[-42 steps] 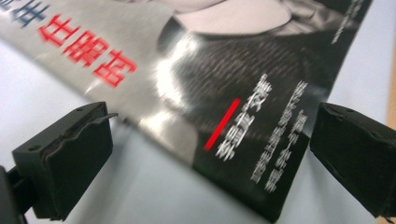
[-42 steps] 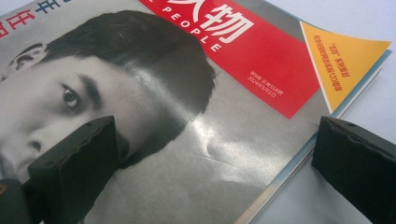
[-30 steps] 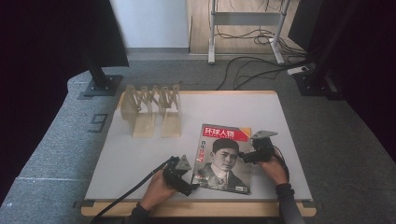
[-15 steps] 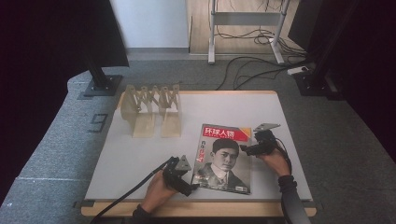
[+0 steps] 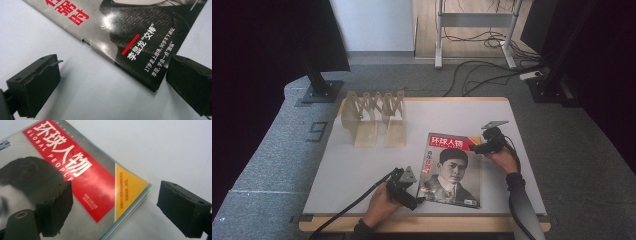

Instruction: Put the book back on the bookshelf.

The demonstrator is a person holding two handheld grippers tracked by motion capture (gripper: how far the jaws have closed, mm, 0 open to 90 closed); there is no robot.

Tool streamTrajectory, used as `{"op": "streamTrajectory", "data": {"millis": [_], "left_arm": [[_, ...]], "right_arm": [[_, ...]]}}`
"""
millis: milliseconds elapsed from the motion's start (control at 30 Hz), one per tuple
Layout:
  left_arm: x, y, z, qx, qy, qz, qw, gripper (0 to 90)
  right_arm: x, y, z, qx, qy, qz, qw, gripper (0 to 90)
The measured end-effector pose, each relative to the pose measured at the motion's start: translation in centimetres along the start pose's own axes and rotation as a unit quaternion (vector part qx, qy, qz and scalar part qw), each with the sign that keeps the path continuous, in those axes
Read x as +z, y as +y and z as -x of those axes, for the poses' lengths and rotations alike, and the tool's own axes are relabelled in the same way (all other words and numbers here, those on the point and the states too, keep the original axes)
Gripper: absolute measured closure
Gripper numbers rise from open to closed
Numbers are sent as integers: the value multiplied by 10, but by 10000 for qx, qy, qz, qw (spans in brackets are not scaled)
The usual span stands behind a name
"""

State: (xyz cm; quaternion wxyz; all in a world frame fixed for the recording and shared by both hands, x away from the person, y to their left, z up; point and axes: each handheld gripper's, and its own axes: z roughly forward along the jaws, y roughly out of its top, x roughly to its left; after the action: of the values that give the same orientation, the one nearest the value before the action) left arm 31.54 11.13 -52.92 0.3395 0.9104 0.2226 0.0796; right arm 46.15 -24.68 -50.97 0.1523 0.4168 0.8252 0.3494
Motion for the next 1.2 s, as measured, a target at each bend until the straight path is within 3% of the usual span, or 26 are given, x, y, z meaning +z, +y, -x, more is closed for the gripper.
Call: {"op": "streamTrajectory", "data": {"millis": [133, 367, 500, 533, 867, 1200], "left_arm": [[0, 0, 0, 1, 0, 0, 10000, 0], [0, 0, 0, 0, -2, -1, 10000, 0], [0, 0, 0, 0, -2, 0, 10000, 0], [0, 0, 0, 1, -2, -1, 10000, 0], [0, 0, 0, 0, -1, -1, 10000, 0], [0, 0, 0, 0, -3, 0, 10000, 0]], "right_arm": [[7, 6, 5, 27, -12, -14, 10000, 146], [20, 8, 15, -30, -40, -172, 9998, 269], [21, 9, 20, 21, 16, -143, 9999, 296], [22, 9, 24, 119, 131, -168, 9997, 323], [18, 7, 28, 297, 532, -215, 9979, 433], [15, 8, 30, 452, 507, -180, 9975, 575]]}}
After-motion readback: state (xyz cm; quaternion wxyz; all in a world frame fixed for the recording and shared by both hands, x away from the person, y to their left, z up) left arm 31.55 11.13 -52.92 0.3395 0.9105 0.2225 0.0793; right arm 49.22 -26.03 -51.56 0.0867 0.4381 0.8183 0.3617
